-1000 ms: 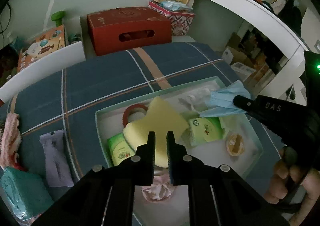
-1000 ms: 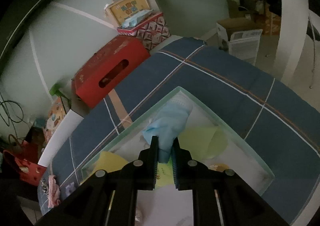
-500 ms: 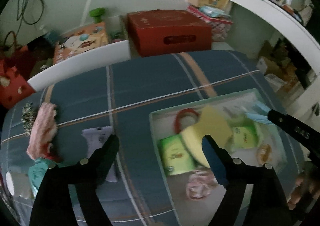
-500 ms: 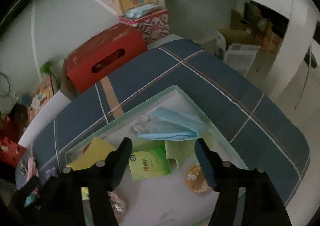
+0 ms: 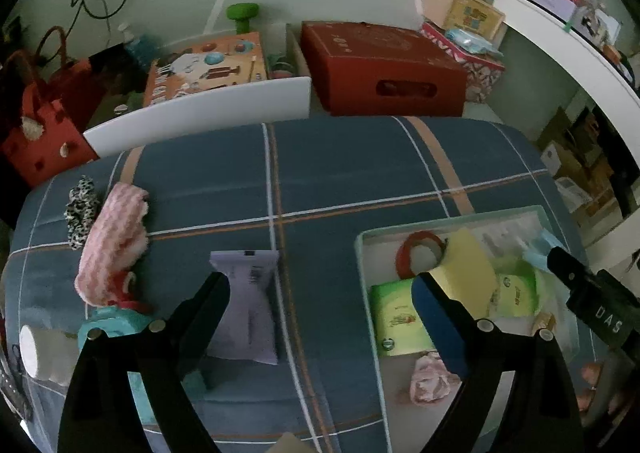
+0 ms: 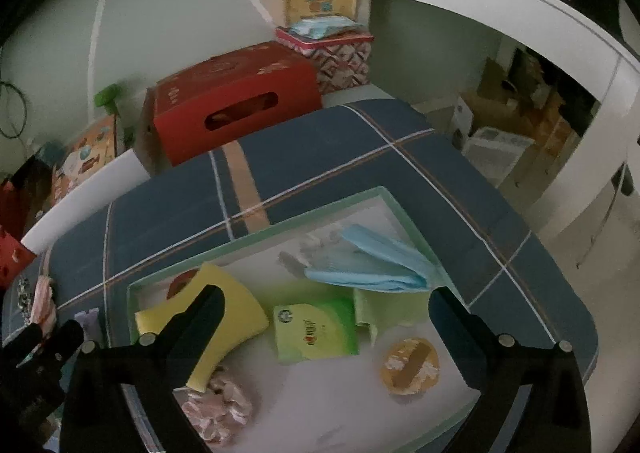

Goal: Organize soft objects
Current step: 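Move both tools back over the table toward the pink-white cloth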

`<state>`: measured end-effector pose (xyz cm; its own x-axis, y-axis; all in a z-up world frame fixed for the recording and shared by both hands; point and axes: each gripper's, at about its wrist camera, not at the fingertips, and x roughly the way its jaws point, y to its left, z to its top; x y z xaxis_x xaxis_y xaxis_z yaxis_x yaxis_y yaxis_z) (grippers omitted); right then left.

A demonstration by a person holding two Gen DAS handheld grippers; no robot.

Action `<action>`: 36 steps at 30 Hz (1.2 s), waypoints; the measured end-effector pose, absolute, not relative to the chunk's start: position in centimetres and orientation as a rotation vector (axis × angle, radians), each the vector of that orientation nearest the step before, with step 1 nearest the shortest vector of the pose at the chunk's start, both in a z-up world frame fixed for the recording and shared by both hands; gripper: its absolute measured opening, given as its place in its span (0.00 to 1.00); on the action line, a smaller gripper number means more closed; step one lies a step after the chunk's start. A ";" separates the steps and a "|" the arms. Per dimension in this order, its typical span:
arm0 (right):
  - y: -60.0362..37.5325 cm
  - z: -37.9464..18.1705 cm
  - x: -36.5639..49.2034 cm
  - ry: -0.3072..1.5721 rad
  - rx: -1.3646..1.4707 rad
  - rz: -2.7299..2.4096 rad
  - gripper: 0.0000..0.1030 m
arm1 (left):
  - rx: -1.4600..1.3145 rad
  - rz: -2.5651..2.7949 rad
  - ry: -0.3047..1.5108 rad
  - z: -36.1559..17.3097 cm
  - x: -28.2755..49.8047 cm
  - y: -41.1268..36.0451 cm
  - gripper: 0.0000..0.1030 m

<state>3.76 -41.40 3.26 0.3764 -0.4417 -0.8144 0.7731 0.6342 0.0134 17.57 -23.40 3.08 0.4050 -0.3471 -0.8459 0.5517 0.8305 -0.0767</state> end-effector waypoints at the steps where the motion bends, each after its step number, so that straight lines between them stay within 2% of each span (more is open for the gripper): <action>1: -41.1 3.3 4.1 0.883 0.425 -0.794 1.00 | 0.221 -0.569 1.003 3.2 17.7 -23.1 0.90; 8: -37.8 4.0 7.4 0.868 0.373 -0.675 1.00 | 0.133 -0.514 0.962 5.6 19.6 -18.5 0.90; 15: -32.6 4.4 11.2 0.869 0.292 -0.517 1.00 | 0.039 -0.263 0.904 7.7 22.7 -8.8 0.90; 23: -27.1 4.1 14.4 0.888 0.235 -0.392 1.00 | -0.087 -0.044 0.920 7.2 24.4 1.7 0.90; 36: -19.3 3.6 17.5 0.905 0.170 -0.195 1.00 | -0.143 0.066 0.964 5.8 24.3 7.5 0.90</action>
